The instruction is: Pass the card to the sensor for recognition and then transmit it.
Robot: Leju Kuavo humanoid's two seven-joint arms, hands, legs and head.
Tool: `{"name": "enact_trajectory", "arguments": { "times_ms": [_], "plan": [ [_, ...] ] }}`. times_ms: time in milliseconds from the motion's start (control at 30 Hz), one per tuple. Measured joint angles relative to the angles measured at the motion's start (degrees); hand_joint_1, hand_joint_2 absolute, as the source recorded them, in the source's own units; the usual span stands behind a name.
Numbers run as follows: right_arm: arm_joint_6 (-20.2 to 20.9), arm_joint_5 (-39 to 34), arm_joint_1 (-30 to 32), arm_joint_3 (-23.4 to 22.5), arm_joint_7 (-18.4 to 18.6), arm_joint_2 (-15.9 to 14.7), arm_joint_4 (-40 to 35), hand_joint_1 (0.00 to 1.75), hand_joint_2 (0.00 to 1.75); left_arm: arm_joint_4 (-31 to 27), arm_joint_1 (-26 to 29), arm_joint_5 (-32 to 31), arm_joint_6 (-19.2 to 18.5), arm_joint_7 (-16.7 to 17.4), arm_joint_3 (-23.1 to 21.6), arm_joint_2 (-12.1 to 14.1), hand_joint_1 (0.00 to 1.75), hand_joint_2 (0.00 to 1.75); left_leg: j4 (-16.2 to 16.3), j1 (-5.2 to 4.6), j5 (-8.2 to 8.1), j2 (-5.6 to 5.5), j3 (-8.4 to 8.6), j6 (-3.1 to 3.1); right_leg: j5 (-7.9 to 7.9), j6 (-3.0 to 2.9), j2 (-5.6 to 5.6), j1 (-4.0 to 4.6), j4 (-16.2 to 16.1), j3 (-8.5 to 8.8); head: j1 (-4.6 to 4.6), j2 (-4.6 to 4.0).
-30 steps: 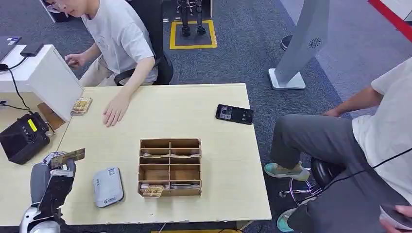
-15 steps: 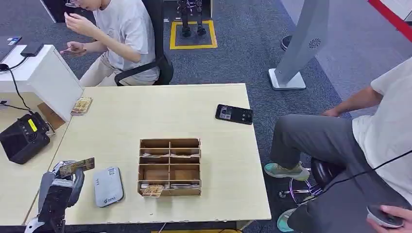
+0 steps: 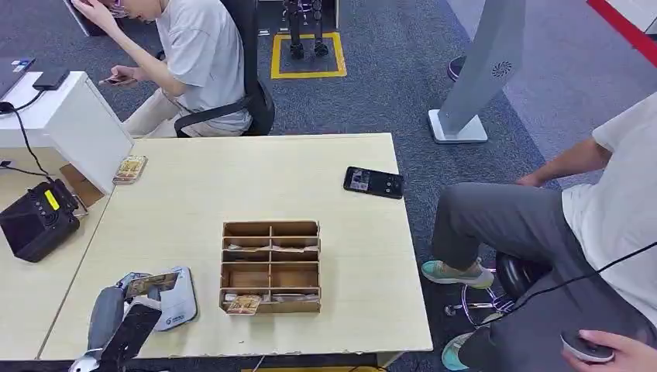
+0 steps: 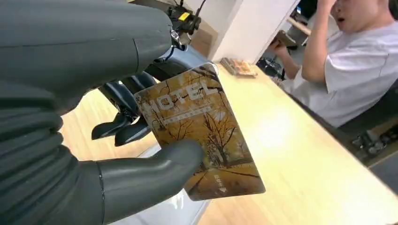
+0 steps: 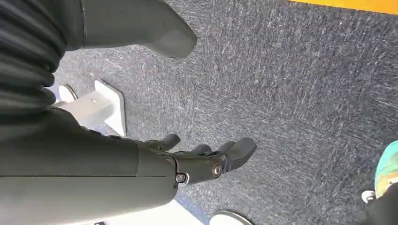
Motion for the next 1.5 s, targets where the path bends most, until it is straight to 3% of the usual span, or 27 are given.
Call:
{"name": "enact_trajectory", "arguments": {
  "times_ms": [933, 1500],
  "plan": [
    [0.1, 0.0, -0.1, 0.3, -0.4, 0.0, 0.0, 0.0, 1.75, 10.7, -3.0, -10.7, 5.5, 2.1, -0.7, -0.9, 1.75, 1.75, 0.0, 0.01, 0.0, -0.03, 0.13, 0.0, 0.0, 0.0, -0.05, 0.0, 0.0, 0.18, 0.0, 0.0],
    [0.3, 0.0, -0.1, 1.4, -0.9, 0.0, 0.0, 0.0, 1.75, 20.8, -6.2, -17.8, 10.3, 1.6, 5.9, -1.7, 1.75, 1.75, -0.1, 0.0, 0.0, -0.04, 0.57, -0.01, -0.02, -0.02, -0.08, 0.0, 0.0, 0.63, 0.0, 0.0]
  ]
}}
